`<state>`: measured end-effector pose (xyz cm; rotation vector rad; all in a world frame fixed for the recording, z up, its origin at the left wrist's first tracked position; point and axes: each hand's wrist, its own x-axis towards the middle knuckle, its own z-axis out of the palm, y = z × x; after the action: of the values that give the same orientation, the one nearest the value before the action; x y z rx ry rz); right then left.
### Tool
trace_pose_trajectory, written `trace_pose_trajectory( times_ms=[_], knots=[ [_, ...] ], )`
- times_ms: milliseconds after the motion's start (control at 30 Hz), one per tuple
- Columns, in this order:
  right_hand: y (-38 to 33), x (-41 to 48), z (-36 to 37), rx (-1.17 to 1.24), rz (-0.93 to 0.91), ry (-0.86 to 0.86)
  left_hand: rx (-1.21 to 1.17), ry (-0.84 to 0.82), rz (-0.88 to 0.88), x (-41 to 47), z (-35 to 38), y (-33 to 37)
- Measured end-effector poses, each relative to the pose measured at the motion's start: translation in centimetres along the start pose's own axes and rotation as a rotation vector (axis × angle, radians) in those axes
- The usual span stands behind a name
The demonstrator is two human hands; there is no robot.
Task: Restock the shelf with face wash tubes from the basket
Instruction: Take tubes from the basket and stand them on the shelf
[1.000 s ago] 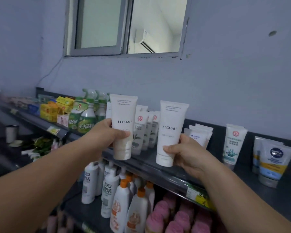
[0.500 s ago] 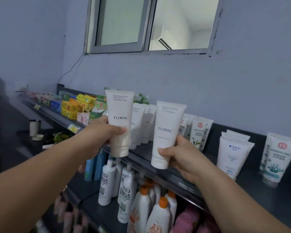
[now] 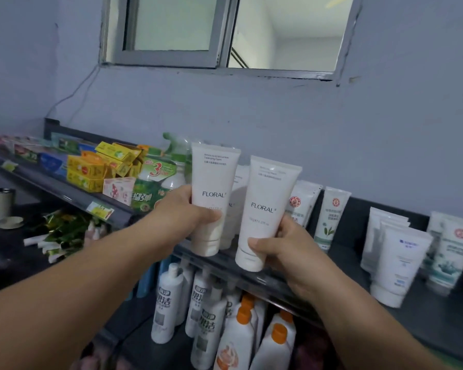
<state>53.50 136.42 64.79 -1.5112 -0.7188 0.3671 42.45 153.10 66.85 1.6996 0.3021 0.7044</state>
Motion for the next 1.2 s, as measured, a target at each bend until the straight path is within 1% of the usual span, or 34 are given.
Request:
trace_pose_trajectory(
  times_ms=[267, 367, 467, 600, 667, 800, 1000, 1100, 1200],
  knots=[
    [-2.5, -2.5, -5.3, -0.011, -0.105, 0.202, -0.085, -0.174, 0.023, 1.0, 2.2, 0.5],
    [-2.6, -3.0, -6.4, 0.012, -0.088, 0.237, -0.090, -0.203, 0.006, 1.1, 2.9, 0.4],
    [-2.5, -3.5, -6.3, -0.021, -0.065, 0.240, -0.086, -0.210, -0.005, 1.1, 3.2, 0.3],
    [-2.3, -3.5, -5.3, -0.042, -0.048, 0.193, -0.068, -0.126, 0.020, 1.4, 2.3, 0.3],
    [-2.3, -3.2, -4.5, -0.045, -0.048, 0.168, -0.039, -0.044, 0.048, 1.7, 1.5, 0.5],
    [-2.0, -2.3, -2.5, -0.044, -0.039, 0.111, 0.110, 0.152, 0.085, 3.2, -0.6, 0.1],
    [-1.0, -0.5, 0.2, -0.042, 0.005, 0.133, 0.166, 0.174, 0.026, 5.3, -2.1, -1.6],
    [-0.4, 0.2, 1.2, -0.046, 0.012, 0.189, 0.184, 0.167, 0.003, 6.5, -2.0, -2.9],
    [0.3, 1.0, 2.1, -0.064, 0.014, 0.265, 0.141, 0.146, -0.018, 7.3, -1.7, -3.6]
  ],
)
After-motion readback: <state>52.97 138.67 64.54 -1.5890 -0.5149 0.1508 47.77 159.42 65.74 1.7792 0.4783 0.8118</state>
